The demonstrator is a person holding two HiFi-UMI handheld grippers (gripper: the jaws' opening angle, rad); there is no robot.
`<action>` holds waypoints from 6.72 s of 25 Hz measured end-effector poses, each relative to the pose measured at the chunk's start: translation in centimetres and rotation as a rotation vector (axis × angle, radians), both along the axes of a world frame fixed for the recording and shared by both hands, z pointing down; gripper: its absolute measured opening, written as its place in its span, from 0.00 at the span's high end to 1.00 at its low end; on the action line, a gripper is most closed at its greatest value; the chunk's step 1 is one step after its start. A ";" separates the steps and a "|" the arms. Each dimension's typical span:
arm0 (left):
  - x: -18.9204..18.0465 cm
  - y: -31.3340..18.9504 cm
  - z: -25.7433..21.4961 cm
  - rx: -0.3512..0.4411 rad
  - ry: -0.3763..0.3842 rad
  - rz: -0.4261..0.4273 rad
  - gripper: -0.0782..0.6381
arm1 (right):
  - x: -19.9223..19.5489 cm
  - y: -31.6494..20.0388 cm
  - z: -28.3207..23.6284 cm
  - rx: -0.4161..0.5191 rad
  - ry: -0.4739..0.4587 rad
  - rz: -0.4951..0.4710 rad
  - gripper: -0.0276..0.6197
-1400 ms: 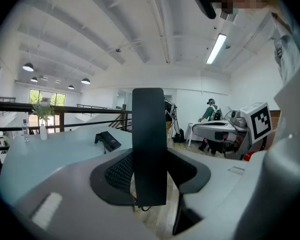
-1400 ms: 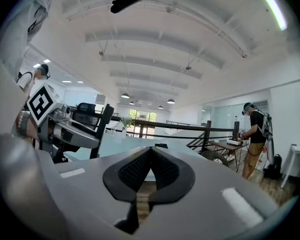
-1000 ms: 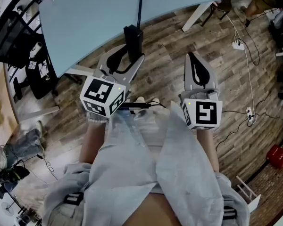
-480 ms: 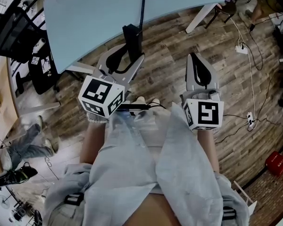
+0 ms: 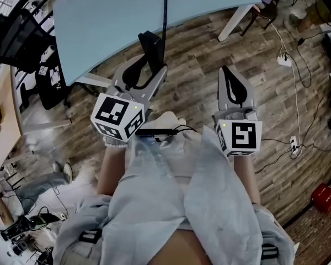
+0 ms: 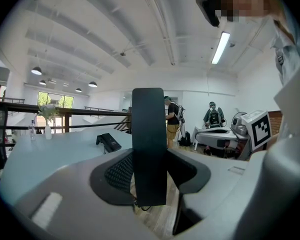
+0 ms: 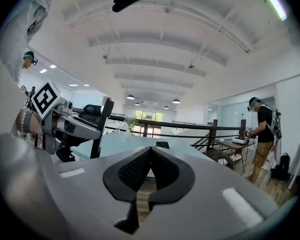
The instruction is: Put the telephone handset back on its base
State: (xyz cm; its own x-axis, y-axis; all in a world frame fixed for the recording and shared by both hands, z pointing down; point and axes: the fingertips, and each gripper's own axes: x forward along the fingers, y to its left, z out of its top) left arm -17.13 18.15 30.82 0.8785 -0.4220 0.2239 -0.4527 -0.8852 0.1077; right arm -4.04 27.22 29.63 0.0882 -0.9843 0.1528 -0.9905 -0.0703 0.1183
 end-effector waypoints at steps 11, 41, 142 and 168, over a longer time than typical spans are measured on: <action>1.0 -0.3 0.4 0.002 0.001 -0.002 0.61 | 1.1 -0.4 0.9 -0.003 0.004 -0.002 0.95; 12.2 -17.9 0.7 -0.038 0.015 0.054 0.61 | 10.9 -17.8 0.0 -0.042 0.038 0.031 0.95; 23.5 -40.3 10.3 -0.367 -0.069 -0.492 0.61 | 23.6 -43.3 5.2 -0.183 0.000 -0.440 0.95; 23.3 -43.8 17.8 -0.573 -0.163 -0.630 0.61 | 24.4 -45.9 7.2 -0.224 -0.011 -0.464 0.95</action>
State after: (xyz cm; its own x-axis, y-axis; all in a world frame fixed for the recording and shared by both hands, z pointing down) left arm 6.16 -25.63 48.61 0.4577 -0.6028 0.6536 -0.8889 -0.2935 0.3517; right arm 20.33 -18.64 36.81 -0.3528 -0.8625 0.3628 -0.9128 0.4026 0.0693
